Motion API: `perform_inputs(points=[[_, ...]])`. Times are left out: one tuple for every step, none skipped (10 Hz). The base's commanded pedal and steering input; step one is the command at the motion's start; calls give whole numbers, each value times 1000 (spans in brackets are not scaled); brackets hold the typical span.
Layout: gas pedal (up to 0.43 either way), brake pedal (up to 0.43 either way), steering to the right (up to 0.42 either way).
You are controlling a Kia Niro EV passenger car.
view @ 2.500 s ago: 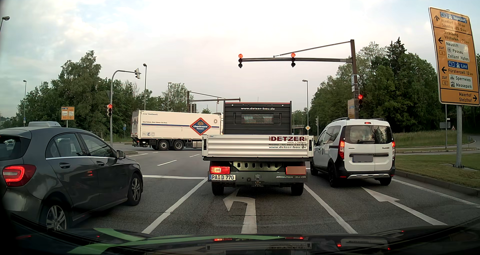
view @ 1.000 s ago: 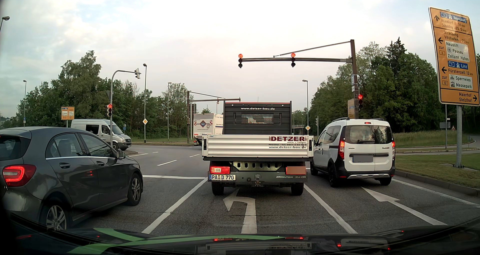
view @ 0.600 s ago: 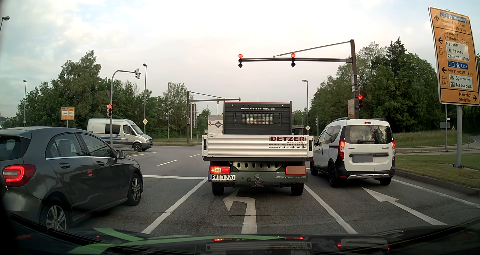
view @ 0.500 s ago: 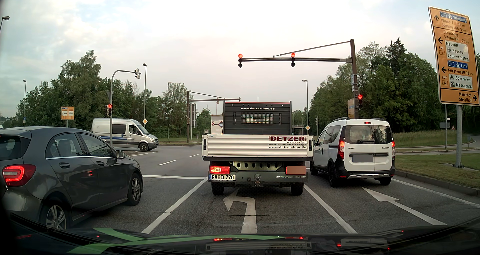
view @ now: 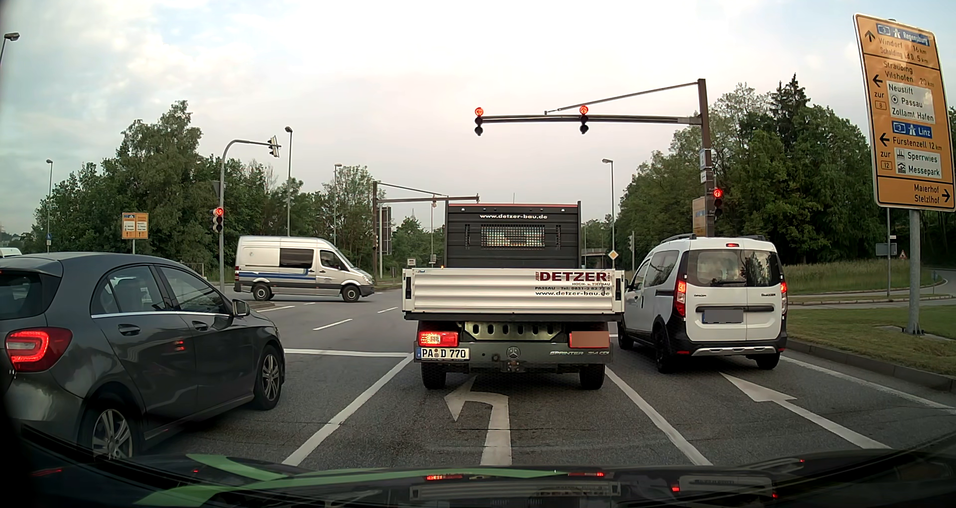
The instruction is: Follow the waypoints while adhering to traffic rules and regulations
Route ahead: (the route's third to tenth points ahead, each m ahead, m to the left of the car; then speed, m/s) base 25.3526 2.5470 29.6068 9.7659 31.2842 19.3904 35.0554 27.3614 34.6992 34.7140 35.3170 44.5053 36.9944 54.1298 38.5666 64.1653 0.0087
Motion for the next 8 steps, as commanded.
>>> perform_inputs(points=[[0, 354, -5], [0, 348, -5], [0, 348, -5], [0, 348, -5], [0, 348, -5], [0, 348, -5], [0, 348, -5], [0, 348, -5]])
